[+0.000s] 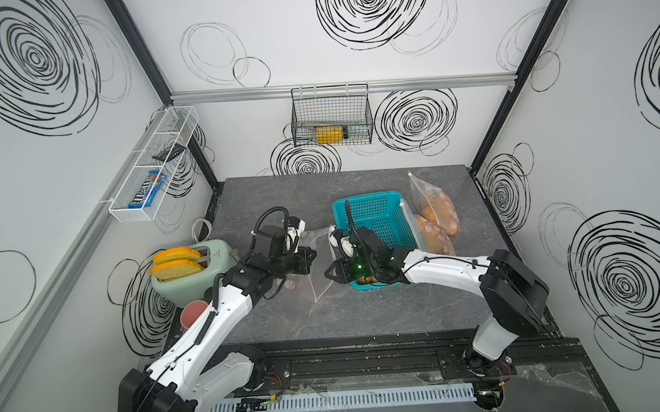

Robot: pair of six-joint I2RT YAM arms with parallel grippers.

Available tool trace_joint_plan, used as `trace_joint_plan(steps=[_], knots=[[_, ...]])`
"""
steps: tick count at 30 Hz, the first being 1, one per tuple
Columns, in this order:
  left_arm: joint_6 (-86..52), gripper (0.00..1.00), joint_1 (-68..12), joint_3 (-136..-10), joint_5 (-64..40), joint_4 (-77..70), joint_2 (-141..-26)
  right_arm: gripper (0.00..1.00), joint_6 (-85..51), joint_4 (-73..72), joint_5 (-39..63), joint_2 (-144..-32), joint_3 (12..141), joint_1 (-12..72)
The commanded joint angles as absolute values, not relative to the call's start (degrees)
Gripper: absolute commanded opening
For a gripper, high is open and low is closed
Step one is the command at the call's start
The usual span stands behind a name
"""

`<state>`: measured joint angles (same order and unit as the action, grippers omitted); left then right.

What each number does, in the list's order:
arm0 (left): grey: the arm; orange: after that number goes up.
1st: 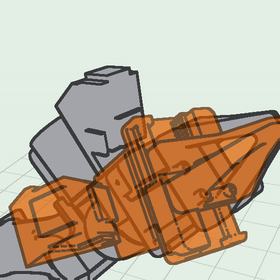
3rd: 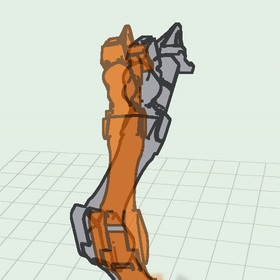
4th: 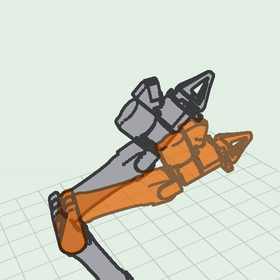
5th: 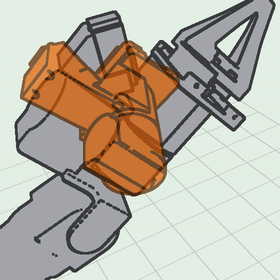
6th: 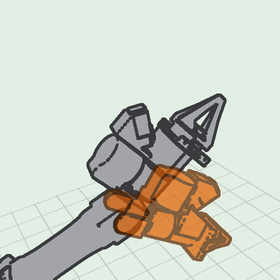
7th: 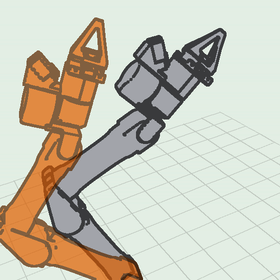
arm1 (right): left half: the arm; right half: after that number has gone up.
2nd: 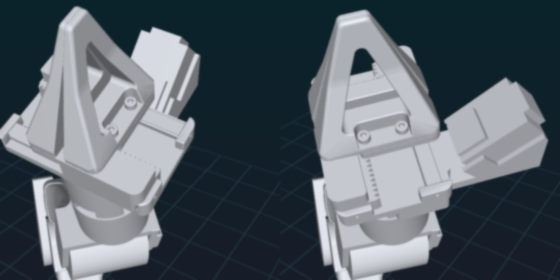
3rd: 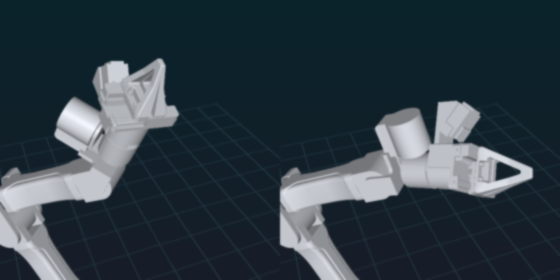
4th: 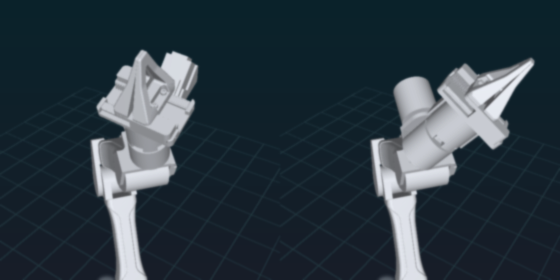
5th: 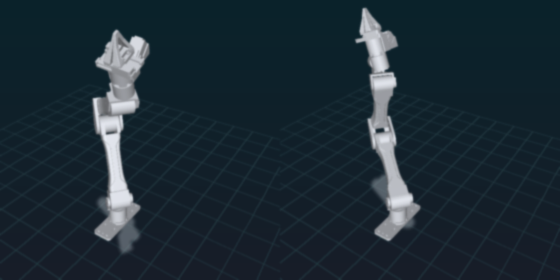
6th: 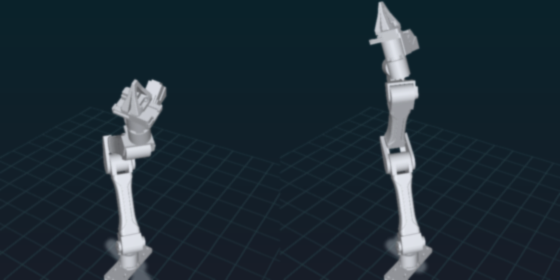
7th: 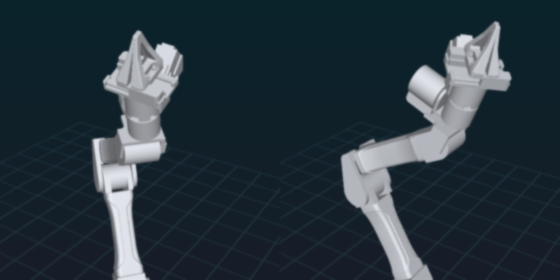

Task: Put the potatoes into a zipper bag and zip it
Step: Adjust the zipper food storage bag in the zipper food storage bag.

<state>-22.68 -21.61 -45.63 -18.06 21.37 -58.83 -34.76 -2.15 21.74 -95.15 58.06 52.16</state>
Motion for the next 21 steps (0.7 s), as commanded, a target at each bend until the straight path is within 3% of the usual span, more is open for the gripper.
trace_joint_plan(steps=[1,5,11,16,19,21], knots=[[-20.7,0.00,-21.0,-46.5,-14.1,23.1,-58.2,0.18,-34.9,-5.2,25.9,-92.9,60.5,52.6],[-16.2,0.00,-20.9,-48.5,-5.9,28.6,-58.5,0.11,-33.7,0.0,28.9,-91.2,63.2,51.5],[-15.9,0.00,-22.6,-51.0,4.6,33.8,-57.9,0.07,-32.6,5.6,32.1,-90.2,65.3,49.1],[-16.2,0.00,-24.2,-55.7,5.7,37.3,-57.0,0.08,-31.7,6.7,32.7,-89.5,65.9,48.7],[-16.8,0.00,-24.5,-56.0,5.1,37.3,-56.0,0.12,-30.2,7.4,32.8,-89.3,66.6,48.9],[-16.8,0.00,-24.5,-55.0,5.0,36.6,-56.1,0.27,-28.9,6.2,31.1,-88.3,65.7,49.2]])
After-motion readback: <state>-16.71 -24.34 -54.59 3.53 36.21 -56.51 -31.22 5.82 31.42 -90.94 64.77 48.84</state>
